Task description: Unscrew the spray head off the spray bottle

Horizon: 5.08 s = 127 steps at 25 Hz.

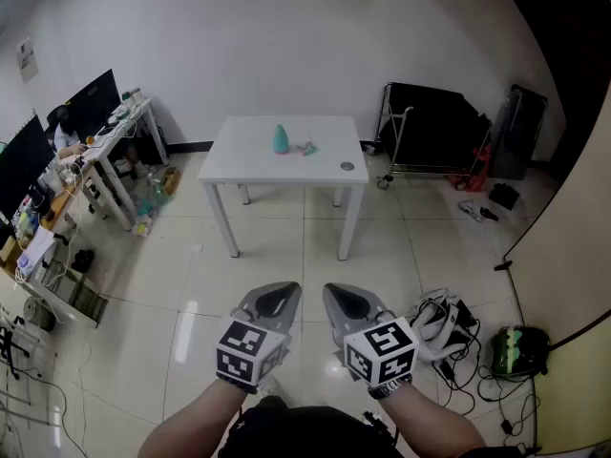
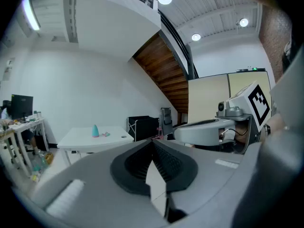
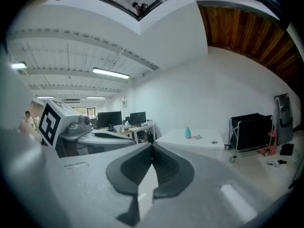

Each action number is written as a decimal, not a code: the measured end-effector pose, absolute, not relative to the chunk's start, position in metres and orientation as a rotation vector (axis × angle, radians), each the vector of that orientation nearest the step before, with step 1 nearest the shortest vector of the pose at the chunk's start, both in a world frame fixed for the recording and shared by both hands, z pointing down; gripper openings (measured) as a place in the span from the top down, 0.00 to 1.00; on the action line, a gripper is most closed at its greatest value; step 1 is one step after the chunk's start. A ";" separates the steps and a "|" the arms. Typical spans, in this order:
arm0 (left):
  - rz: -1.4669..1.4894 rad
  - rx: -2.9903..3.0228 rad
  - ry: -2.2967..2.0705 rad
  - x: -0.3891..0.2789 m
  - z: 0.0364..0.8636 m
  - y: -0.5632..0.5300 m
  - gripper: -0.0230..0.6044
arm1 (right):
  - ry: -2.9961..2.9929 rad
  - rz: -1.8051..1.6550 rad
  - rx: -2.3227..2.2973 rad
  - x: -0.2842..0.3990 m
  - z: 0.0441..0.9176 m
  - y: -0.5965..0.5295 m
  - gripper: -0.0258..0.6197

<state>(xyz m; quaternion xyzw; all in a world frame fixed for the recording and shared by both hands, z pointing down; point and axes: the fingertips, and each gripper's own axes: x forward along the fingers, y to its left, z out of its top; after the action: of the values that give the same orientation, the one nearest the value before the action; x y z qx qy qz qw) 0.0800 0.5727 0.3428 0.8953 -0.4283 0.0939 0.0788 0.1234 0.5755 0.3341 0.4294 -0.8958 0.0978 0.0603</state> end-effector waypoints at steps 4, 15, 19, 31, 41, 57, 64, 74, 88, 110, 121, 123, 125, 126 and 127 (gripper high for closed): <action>0.283 2.687 -1.284 0.079 0.342 0.569 0.94 | -2.711 0.295 1.302 0.122 0.334 0.573 0.97; 0.266 2.700 -1.266 0.074 0.344 0.540 0.94 | -2.688 0.288 1.321 0.118 0.336 0.546 0.97; 0.268 2.696 -1.250 0.068 0.345 0.523 0.94 | -2.680 0.290 1.325 0.111 0.335 0.529 0.97; 0.229 2.696 -1.212 0.035 0.344 0.460 0.94 | -2.651 0.281 1.344 0.075 0.335 0.466 0.97; 0.207 2.702 -1.186 -0.006 0.344 0.415 0.94 | -2.620 0.266 1.369 0.035 0.333 0.423 0.97; 0.233 2.722 -1.175 -0.039 0.350 0.380 0.94 | -2.602 0.273 1.391 0.005 0.336 0.386 0.97; 0.241 2.699 -1.165 -0.035 0.355 0.370 0.94 | -2.605 0.286 1.385 0.009 0.341 0.374 0.97; 0.279 2.685 -1.199 -0.020 0.359 0.336 0.94 | -2.631 0.314 1.366 0.025 0.346 0.340 0.97; 0.309 2.636 -1.243 0.022 0.365 0.272 0.94 | -2.657 0.359 1.299 0.064 0.355 0.274 0.97; 0.346 2.590 -1.346 0.065 0.372 0.215 0.94 | -2.697 0.376 1.210 0.111 0.361 0.217 0.97; 0.341 2.584 -1.323 0.064 0.375 0.192 0.94 | -2.679 0.381 1.214 0.109 0.365 0.193 0.97; 0.333 2.591 -1.324 0.062 0.375 0.183 0.94 | -2.671 0.380 1.222 0.108 0.366 0.186 0.97; 0.326 2.598 -1.329 0.059 0.377 0.172 0.94 | -2.663 0.376 1.229 0.108 0.367 0.177 0.97; 0.323 2.600 -1.325 0.058 0.377 0.167 0.94 | -2.658 0.374 1.234 0.107 0.368 0.172 0.97; 0.322 2.601 -1.318 0.058 0.379 0.162 0.94 | -2.652 0.374 1.239 0.107 0.368 0.167 0.97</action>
<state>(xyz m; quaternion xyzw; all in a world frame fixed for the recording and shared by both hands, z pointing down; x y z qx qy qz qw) 0.0579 0.1625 0.3787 0.8819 -0.4468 0.1092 0.1036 0.1069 0.1673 0.3683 0.4180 -0.8946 0.1262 0.0950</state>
